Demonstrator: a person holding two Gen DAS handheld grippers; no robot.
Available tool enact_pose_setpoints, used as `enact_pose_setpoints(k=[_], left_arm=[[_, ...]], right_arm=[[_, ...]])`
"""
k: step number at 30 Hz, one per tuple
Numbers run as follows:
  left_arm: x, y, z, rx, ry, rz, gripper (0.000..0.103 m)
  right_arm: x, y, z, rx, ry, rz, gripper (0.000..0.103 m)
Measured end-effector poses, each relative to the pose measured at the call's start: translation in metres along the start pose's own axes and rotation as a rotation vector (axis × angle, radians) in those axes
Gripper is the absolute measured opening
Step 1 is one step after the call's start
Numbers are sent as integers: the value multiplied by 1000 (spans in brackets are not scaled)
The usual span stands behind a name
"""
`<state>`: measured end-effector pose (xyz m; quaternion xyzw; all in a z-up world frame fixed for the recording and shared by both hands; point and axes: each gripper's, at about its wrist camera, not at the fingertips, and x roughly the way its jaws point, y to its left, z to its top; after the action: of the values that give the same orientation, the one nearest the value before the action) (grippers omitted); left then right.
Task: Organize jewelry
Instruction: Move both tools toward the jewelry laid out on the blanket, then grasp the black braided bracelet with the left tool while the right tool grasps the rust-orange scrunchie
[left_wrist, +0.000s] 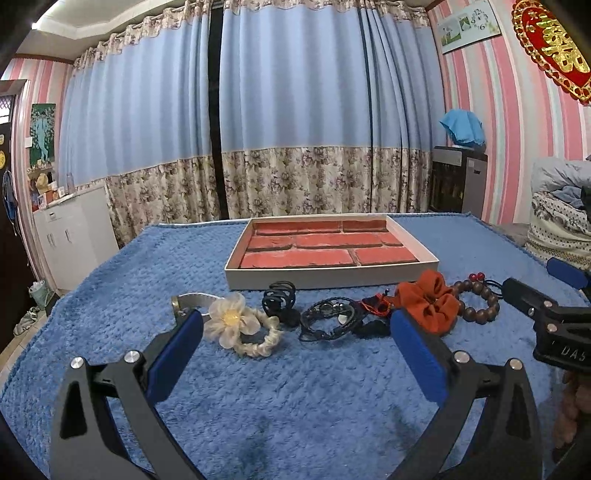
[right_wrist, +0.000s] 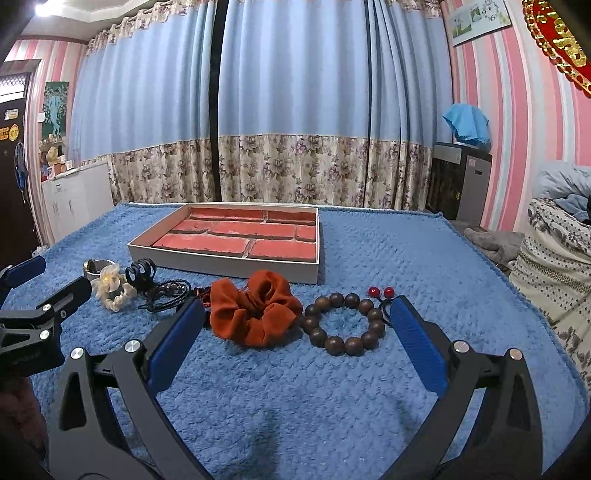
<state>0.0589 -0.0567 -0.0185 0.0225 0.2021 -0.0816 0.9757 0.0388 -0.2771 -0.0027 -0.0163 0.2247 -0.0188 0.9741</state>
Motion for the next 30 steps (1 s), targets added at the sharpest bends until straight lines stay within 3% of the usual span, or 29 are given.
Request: enact_pose_setpoints(k=[7,10,17,23,30], left_arm=[[3,-4,1,18,9,-11,98],[3,-4,2,18,20,-16,92],[10,-5,3,6,41,-30,92],[18,-8,3,1,62,-56,91],[26,-12,3,11,78,-67,84]], right_arm=[[9,-2,-2,8,26,18,89],[11,-2,-2,13,31,23,88],[14,-2,-2,6,34,28,87],[21,-2,-1,9,53,37,79],[33,-2,-5,13,94,61,74]])
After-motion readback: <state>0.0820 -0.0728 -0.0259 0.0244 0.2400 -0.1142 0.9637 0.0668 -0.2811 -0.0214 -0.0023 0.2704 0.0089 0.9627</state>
